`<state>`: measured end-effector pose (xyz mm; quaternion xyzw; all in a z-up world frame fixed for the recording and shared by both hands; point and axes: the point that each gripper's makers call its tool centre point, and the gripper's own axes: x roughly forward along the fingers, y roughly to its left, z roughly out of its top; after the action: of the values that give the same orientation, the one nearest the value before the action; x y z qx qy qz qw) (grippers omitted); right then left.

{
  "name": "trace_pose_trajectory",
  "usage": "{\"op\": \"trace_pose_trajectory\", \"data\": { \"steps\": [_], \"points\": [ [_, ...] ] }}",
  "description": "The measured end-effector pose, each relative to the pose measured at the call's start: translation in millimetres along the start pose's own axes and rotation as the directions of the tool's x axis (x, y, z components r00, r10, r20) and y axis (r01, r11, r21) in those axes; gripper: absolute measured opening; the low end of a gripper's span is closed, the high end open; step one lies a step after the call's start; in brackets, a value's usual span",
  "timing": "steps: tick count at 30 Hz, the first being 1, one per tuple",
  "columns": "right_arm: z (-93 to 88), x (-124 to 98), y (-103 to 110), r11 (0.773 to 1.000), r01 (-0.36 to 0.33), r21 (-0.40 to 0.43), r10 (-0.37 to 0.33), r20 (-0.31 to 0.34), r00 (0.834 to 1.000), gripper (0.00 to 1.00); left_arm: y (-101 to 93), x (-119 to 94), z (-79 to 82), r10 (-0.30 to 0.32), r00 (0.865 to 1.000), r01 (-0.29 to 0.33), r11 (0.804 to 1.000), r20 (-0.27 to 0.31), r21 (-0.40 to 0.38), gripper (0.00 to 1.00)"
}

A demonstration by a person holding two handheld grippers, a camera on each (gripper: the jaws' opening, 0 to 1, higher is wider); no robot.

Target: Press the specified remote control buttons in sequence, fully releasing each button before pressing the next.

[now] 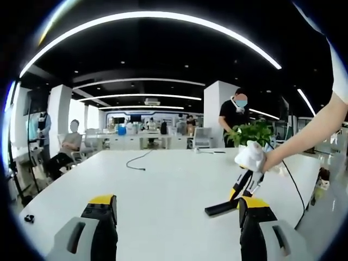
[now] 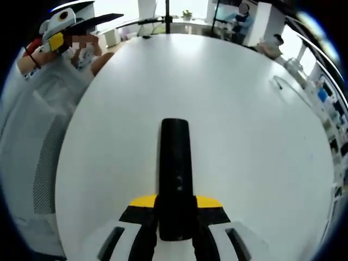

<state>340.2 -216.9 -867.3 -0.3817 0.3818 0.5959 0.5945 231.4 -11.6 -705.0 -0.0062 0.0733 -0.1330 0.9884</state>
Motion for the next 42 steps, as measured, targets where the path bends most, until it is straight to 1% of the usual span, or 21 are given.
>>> {"op": "trace_pose_trajectory", "data": {
  "steps": [8,29,42],
  "points": [
    [-0.4,0,-8,1.000,0.003,0.011,-0.003,0.004,1.000,0.21,1.2,0,-1.3,0.006,1.000,-0.006,1.000,-0.006,0.003,0.97],
    [-1.4,0,-25,1.000,0.003,0.013,-0.002,-0.019,1.000,0.21,2.0,1,-4.5,0.013,1.000,-0.012,1.000,-0.023,0.014,0.96],
    [-1.8,0,-33,1.000,0.008,0.024,-0.007,-0.018,1.000,0.21,0.2,2,-6.7,0.003,0.999,-0.003,1.000,-0.036,0.017,0.96]
  ]
}}
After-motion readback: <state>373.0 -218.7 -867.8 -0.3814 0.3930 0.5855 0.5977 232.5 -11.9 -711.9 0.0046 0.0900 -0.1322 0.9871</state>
